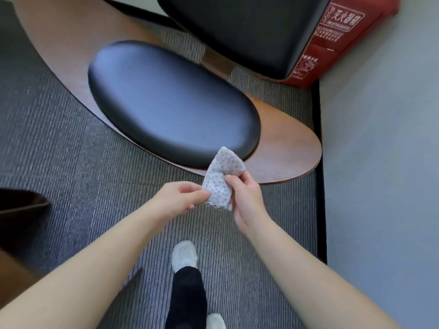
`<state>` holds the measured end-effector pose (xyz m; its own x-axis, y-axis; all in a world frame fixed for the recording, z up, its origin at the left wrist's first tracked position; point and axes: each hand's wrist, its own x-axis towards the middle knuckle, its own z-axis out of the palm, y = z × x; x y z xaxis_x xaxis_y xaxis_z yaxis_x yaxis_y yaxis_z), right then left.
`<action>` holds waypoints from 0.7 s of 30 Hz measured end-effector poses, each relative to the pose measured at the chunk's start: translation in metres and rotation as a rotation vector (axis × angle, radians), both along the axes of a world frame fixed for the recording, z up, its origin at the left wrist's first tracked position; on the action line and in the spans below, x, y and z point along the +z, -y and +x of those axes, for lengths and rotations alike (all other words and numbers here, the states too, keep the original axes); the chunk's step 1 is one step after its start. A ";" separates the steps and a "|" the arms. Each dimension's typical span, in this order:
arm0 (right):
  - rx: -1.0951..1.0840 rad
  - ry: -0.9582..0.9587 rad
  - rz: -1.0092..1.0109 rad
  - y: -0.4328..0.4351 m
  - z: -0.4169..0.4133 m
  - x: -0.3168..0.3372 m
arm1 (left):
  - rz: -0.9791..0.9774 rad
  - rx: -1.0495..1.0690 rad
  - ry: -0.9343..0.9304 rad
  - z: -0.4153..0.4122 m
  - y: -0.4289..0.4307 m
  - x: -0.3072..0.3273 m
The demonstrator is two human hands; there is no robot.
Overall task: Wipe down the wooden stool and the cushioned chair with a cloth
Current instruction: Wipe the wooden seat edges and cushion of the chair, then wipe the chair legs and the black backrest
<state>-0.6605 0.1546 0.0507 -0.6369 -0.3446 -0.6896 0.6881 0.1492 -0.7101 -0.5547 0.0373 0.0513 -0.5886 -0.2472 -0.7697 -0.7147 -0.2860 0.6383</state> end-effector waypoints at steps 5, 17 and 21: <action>0.002 0.030 -0.038 0.036 -0.012 0.023 | 0.060 0.130 0.037 -0.014 0.046 0.021; 0.152 0.081 -0.044 0.235 -0.044 0.041 | 0.350 0.828 -0.285 -0.046 0.203 0.044; 0.253 0.067 -0.008 0.311 -0.036 0.049 | 0.326 0.997 -0.340 -0.043 0.275 0.045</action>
